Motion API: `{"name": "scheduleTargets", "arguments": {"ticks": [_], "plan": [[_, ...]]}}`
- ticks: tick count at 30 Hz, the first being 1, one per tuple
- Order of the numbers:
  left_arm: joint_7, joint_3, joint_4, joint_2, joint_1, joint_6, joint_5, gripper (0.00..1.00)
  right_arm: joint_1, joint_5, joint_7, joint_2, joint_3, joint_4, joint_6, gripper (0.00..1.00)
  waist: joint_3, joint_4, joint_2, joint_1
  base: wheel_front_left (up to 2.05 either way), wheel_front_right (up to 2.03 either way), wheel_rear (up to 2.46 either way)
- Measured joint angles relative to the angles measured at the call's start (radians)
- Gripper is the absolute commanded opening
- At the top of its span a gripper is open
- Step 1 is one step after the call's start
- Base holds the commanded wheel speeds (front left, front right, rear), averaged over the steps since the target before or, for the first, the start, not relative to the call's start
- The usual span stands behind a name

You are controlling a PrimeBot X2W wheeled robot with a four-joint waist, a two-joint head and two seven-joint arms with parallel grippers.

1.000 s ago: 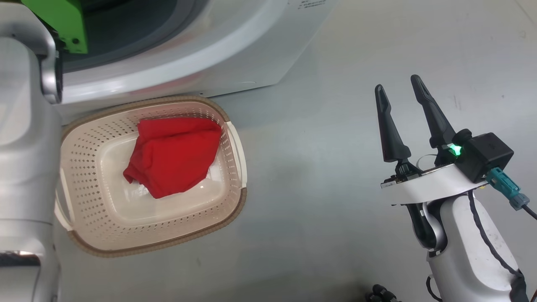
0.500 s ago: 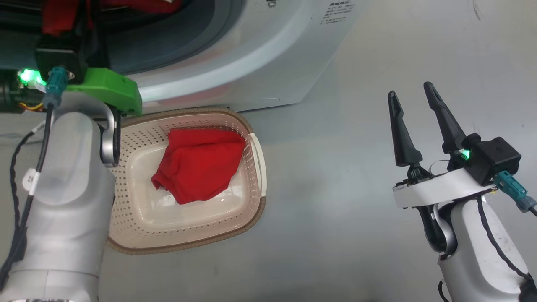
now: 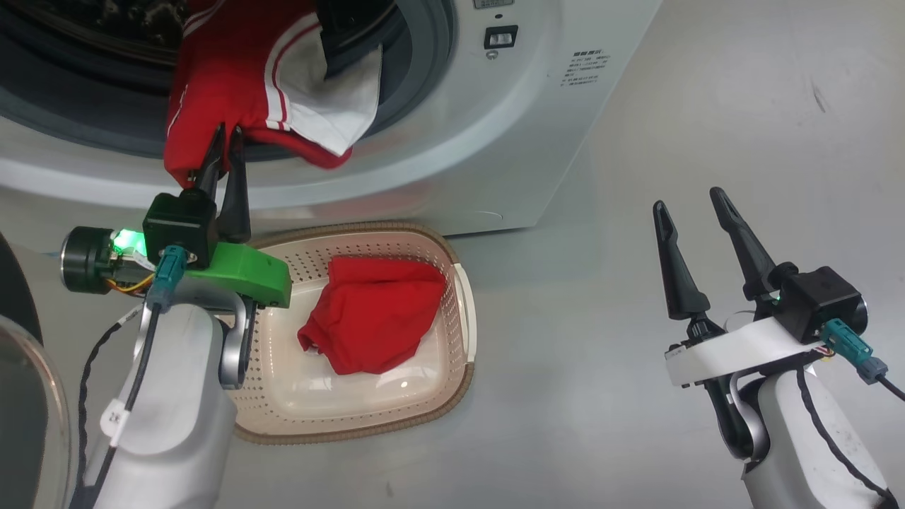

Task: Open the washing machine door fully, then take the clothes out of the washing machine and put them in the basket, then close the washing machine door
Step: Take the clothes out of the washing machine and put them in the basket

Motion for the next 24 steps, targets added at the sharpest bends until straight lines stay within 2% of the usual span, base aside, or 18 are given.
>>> {"name": "scheduleTargets", "arguments": {"ticks": [9,20,24], "plan": [[0.002,0.007,-0.231,-0.003,0.137,0.001,0.004,0.00,0.068,0.000,0.000,-0.003,-0.001,0.028,-0.001,1.00,-0.104,0.031,0.0000,0.0000,0.00,0.00,0.00],[0.002,0.018,-0.398,-0.003,0.305,0.009,0.012,0.00,0.140,0.002,0.002,-0.002,-0.006,0.017,-0.013,1.00,-0.221,0.071,0.0000,-0.0001,0.00,0.00,0.00],[0.002,0.018,-0.412,-0.002,0.376,0.009,0.012,0.00,0.141,0.002,0.011,0.000,0.007,-0.007,-0.012,1.00,-0.234,0.086,0.0000,0.0000,0.00,0.00,0.00]]}}
